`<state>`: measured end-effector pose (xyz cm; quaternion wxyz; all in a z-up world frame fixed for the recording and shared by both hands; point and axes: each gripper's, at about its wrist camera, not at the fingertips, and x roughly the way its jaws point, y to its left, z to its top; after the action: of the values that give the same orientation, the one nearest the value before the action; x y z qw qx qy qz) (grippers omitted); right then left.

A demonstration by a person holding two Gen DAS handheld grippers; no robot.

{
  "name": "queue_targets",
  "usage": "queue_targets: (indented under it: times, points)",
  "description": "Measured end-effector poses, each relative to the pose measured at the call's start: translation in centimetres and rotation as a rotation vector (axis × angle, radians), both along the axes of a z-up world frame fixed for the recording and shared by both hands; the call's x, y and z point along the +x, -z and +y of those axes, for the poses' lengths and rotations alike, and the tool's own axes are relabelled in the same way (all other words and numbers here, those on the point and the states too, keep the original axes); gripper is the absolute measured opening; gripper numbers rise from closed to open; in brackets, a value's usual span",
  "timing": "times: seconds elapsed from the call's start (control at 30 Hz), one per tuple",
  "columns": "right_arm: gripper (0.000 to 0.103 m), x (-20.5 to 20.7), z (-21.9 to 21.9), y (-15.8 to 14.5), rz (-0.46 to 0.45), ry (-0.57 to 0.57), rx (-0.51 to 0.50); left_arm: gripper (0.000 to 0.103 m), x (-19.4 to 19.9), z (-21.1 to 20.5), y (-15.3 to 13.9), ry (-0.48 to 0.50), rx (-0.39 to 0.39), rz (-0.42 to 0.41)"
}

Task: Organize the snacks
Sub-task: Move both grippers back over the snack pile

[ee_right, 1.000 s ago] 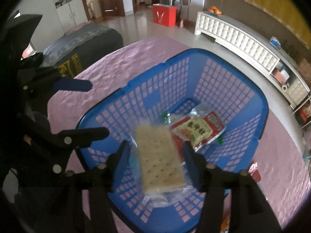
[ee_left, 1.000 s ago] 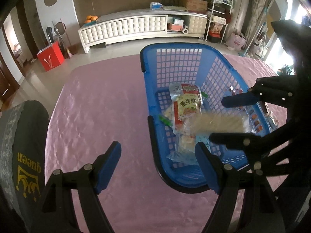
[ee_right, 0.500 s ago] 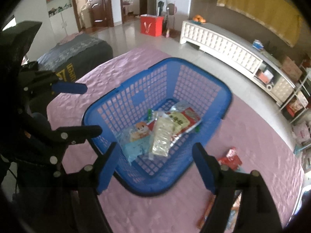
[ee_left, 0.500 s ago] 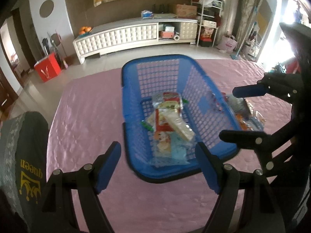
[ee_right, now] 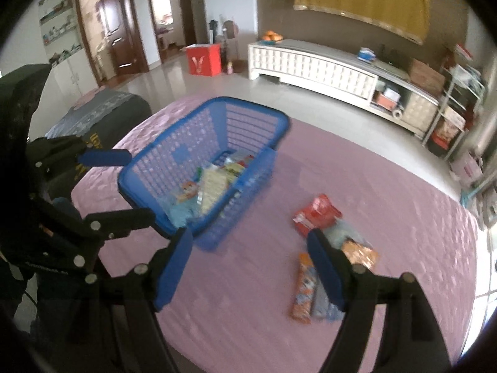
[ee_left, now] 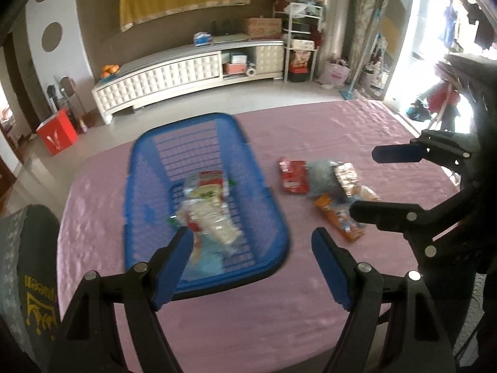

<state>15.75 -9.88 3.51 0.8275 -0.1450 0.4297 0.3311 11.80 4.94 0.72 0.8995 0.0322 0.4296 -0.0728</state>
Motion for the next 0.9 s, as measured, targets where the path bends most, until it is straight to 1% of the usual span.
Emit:
queue_targets:
  times: [0.2, 0.27, 0.43, 0.5, 0.6, 0.67, 0.73, 0.83, 0.9]
  points:
    - [0.080, 0.2, -4.8, 0.5, 0.011, 0.088, 0.003, 0.077, 0.8, -5.0, 1.0, 0.063, -0.015, 0.008]
    - [0.080, 0.3, -6.2, 0.8, 0.015, 0.121, -0.001, 0.077, 1.1, -6.6, 1.6, 0.080, -0.009, 0.011]
    - [0.080, 1.0, -9.9, 2.8, 0.058, 0.184, -0.005, 0.077, 2.7, -9.7, 4.0, 0.088, -0.037, 0.069]
    - [0.080, 1.3, -11.0, 3.5, 0.074, 0.205, -0.009, 0.077, 3.3, -10.5, 4.7, 0.083, -0.045, 0.086]
    - [0.080, 2.5, -12.5, 4.5, 0.126, 0.249, 0.010, 0.077, 4.4, -11.5, 5.7, 0.058, -0.055, 0.089]
    - [0.080, 3.3, -13.0, 4.9, 0.143, 0.264, 0.023, 0.077, 5.0, -12.1, 6.4, 0.054, -0.053, 0.108]
    - [0.080, 4.1, -13.1, 5.5, 0.161, 0.264, 0.031, 0.077, 5.7, -12.6, 7.1, 0.056, -0.047, 0.123]
    - [0.080, 5.2, -13.4, 6.6, 0.172, 0.256, 0.024, 0.077, 6.8, -12.9, 7.9, 0.046, -0.012, 0.133]
    - [0.080, 6.2, -13.4, 7.5, 0.187, 0.254, 0.023, 0.077, 7.8, -12.7, 8.4, 0.035, -0.009, 0.147]
